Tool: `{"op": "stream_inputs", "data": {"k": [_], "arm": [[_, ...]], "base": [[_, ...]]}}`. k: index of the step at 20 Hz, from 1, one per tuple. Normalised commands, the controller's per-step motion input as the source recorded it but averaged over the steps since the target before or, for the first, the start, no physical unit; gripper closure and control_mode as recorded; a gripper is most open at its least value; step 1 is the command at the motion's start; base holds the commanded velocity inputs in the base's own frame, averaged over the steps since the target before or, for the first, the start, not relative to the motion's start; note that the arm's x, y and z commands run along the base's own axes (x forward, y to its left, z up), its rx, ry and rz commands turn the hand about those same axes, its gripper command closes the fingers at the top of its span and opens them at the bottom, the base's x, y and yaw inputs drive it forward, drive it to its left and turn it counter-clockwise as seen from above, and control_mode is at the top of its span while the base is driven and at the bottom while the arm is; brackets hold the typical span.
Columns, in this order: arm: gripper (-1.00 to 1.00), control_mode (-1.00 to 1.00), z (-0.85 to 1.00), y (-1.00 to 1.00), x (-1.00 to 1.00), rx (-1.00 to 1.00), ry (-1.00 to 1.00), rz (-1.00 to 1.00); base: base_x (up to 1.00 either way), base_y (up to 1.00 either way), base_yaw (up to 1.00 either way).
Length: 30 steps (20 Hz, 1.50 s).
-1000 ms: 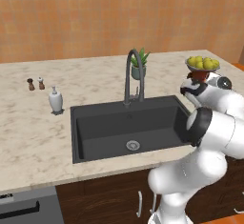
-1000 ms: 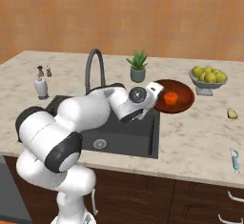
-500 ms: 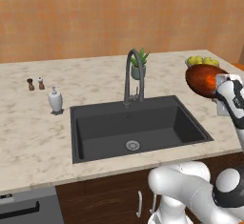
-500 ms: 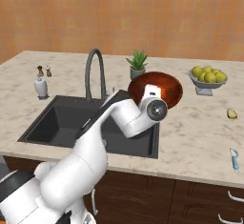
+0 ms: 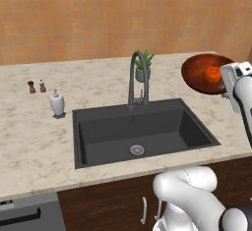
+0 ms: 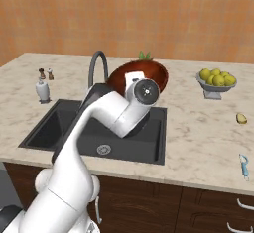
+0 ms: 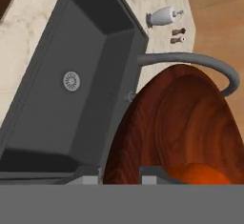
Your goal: Pick the squash from the sink and place it in the bowl. Then pick the bowl and place it in the microwave. Then close the microwave door and press the start button.
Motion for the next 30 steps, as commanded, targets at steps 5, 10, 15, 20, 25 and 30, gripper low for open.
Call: {"op": "stream_inputs", "data": {"k": [5,10,15,20,25,30], "arm": [[1.00,-1.00,0.32,0.63,-0.23,0.03,-0.06,-0.01],[1.00,-1.00,0.35,0.43,-0.34,0.15,0.04,-0.05],[1.00,-1.00,0.50,0.32,-0.28,0.01,0.20,-0.01],[1.00,-1.00,0.17,0.22,-0.45,0.10,-0.04,0.00],[1.00,-1.00,0.03,0.30,-0.38,0.10,-0.05,0.00],[1.00,1.00,0.02,0.11,-0.13,0.03,0.00,0.00]], "base": [[0.00,0.00,0.00],[0.00,0.00,0.00],[0.00,0.00,0.00],[0.00,0.00,0.00],[0.00,0.00,0.00],[-0.11,0.02,0.00]]}}
